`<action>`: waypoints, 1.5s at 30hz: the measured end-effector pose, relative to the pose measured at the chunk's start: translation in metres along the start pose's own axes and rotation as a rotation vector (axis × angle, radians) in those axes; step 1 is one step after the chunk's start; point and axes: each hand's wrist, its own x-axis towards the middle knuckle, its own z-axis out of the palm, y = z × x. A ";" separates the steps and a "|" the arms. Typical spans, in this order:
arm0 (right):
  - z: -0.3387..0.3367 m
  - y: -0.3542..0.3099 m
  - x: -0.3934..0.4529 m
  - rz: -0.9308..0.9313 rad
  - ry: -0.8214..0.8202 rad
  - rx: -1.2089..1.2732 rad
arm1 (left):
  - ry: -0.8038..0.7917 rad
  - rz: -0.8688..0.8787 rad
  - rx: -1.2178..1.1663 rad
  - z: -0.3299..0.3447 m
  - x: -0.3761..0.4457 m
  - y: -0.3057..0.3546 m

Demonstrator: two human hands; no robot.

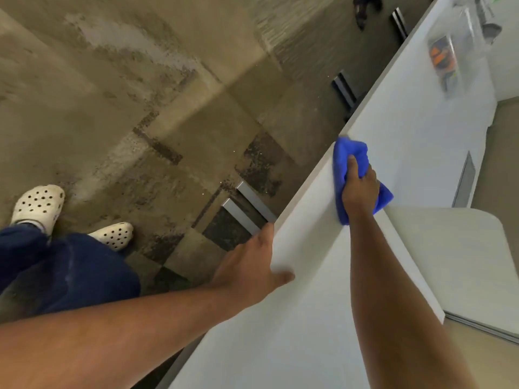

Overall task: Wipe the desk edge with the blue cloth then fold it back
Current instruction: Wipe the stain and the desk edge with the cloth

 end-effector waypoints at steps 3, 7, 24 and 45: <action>-0.008 0.010 0.000 0.178 0.002 -0.036 | -0.001 -0.006 -0.015 0.002 0.001 0.000; 0.009 -0.028 0.005 0.267 0.072 -0.081 | 0.001 -0.021 -0.034 0.003 0.004 -0.002; 0.023 -0.022 -0.122 -0.477 -0.233 -0.014 | -0.005 -0.017 -0.103 -0.006 0.004 0.005; 0.025 -0.003 -0.135 -0.376 -0.121 -0.099 | 0.026 -0.180 -0.042 -0.003 0.005 0.007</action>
